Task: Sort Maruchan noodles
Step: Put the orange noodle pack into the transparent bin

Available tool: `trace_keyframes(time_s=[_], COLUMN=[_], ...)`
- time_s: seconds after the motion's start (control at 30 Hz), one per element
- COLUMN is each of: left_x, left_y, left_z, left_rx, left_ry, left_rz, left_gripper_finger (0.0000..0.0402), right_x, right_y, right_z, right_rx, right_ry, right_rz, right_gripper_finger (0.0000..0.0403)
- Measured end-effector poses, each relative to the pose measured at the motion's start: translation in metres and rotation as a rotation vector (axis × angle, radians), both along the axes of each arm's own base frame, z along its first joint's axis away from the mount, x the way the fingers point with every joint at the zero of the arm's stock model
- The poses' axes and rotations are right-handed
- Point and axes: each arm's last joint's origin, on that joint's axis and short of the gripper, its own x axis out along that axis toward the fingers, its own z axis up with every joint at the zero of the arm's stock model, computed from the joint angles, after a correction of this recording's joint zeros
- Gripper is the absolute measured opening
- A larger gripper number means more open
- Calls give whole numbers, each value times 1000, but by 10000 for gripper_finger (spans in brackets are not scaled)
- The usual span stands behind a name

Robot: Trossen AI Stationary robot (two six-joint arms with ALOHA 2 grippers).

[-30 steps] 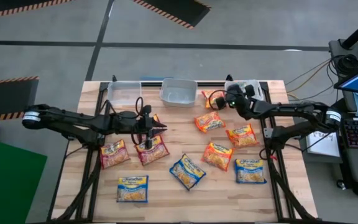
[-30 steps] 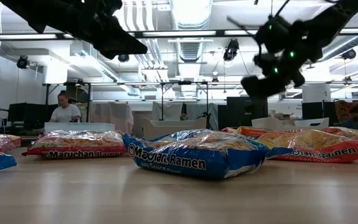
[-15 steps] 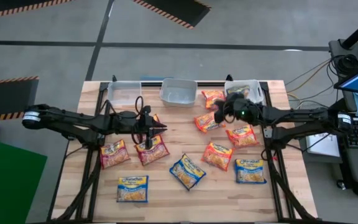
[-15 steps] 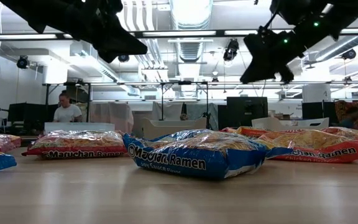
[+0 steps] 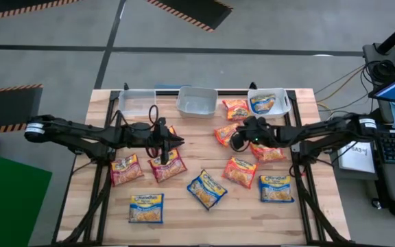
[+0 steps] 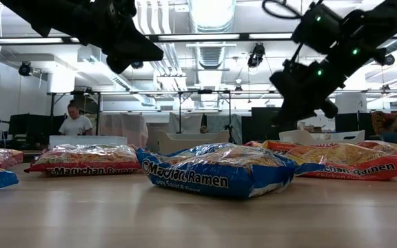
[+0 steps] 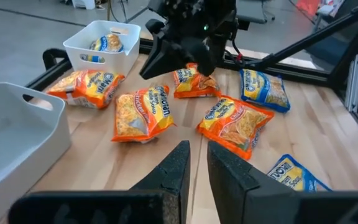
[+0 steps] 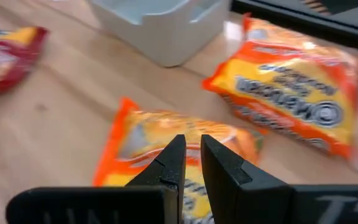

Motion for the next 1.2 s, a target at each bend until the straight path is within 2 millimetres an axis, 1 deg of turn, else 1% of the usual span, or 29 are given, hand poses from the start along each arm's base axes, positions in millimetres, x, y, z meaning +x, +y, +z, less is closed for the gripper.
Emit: trace_keyframes(time_s=[0.13, 0.27, 0.33, 0.43, 0.57, 0.63, 0.77, 0.9, 0.97, 1.07, 1.2], left_x=[0, 2, 6, 16, 31, 37, 46, 54, 58, 67, 84], left_y=[0, 0, 0, 0, 0, 0, 0, 0, 0, 0, 0], left_z=[0, 3, 4, 0, -13, -20, -34, -48, -53, -59, -63], left_rx=[-20, -30, -42, -48, -48, -49, -56, -54, -51, -46, -18], left_ry=[-3, -41, -78, -127, -138, -130, -109, -96, -108, -99, -85], left_rz=[7, 9, 12, 12, 10, 9, 2, 1, 2, 7, 4], left_gripper_finger=[38, 38, 38, 38, 38, 38, 38, 38, 43, 60, 96], right_x=[2, 5, 8, 16, 29, 34, 37, 29, 22, 12, 1], right_y=[-6, -8, -6, -5, 1, 3, 4, 5, 5, 7, 12], right_z=[-11, -23, -28, -33, -33, -27, -4, 26, 40, 58, 74], right_rx=[-18, 18, 61, 128, 127, 100, 19, -107, -157, -228, -276], right_ry=[55, 92, 92, 43, -45, -72, -117, -169, -199, -232, -295], right_rz=[-50, -57, -23, 51, 149, 183, 248, 321, 342, 413, 534], right_gripper_finger=[38, 38, 38, 38, 38, 38, 38, 38, 38, 38, 38])
